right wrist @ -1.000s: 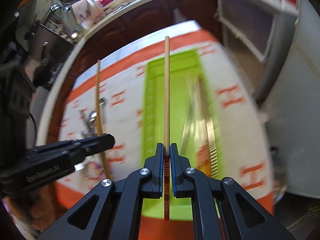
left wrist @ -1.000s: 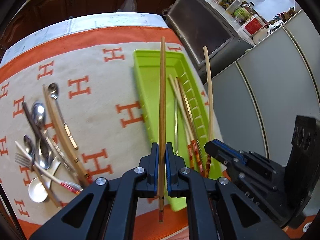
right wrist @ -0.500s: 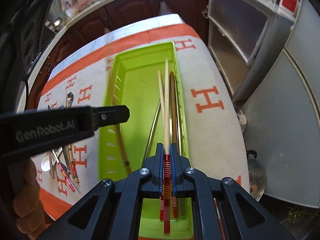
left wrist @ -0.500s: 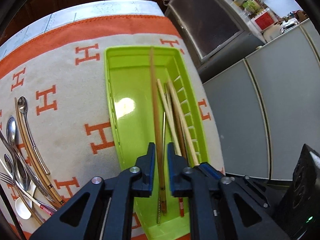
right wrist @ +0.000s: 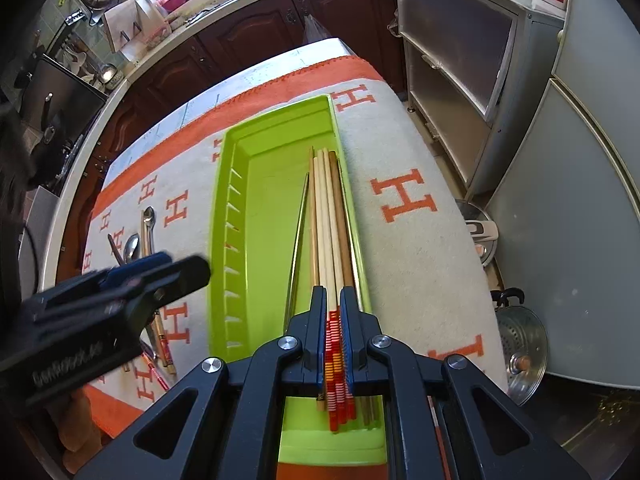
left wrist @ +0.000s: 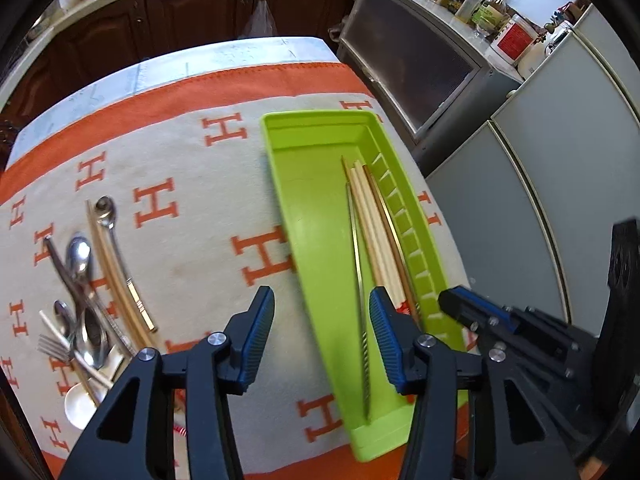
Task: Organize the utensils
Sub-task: 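Carry both chopsticks over the green tray and open both tools, then move both open tools back over the utensil pile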
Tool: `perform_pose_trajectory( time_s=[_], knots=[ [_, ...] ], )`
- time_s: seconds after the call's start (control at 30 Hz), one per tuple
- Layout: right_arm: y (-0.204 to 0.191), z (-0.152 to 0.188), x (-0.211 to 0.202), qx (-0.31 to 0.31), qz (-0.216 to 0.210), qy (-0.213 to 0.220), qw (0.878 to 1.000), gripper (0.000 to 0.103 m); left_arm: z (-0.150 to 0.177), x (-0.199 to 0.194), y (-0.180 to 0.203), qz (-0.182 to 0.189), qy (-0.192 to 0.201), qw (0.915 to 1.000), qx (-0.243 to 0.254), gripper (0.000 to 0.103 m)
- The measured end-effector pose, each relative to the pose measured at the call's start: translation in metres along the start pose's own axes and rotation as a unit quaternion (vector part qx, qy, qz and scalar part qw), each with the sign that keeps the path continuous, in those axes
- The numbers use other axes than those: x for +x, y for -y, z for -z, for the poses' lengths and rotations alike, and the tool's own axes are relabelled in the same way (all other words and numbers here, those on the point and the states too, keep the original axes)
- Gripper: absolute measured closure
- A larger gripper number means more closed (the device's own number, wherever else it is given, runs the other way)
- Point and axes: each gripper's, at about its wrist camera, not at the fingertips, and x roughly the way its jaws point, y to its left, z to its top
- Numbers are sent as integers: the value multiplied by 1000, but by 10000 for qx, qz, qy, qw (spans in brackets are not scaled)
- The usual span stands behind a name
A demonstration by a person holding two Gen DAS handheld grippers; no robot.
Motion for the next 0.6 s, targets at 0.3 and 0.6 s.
perform_pose_trajectory(
  time_s=[0.3,0.6],
  knots=[
    [-15,13,-11,-160,34,7,9999,96,54,-35,-38,-555,455,9973,-160,37],
    [-48,29,-21,-414,45,23,9991,87,95,-64,-80,-1445,838,9856,-271,29]
  ],
)
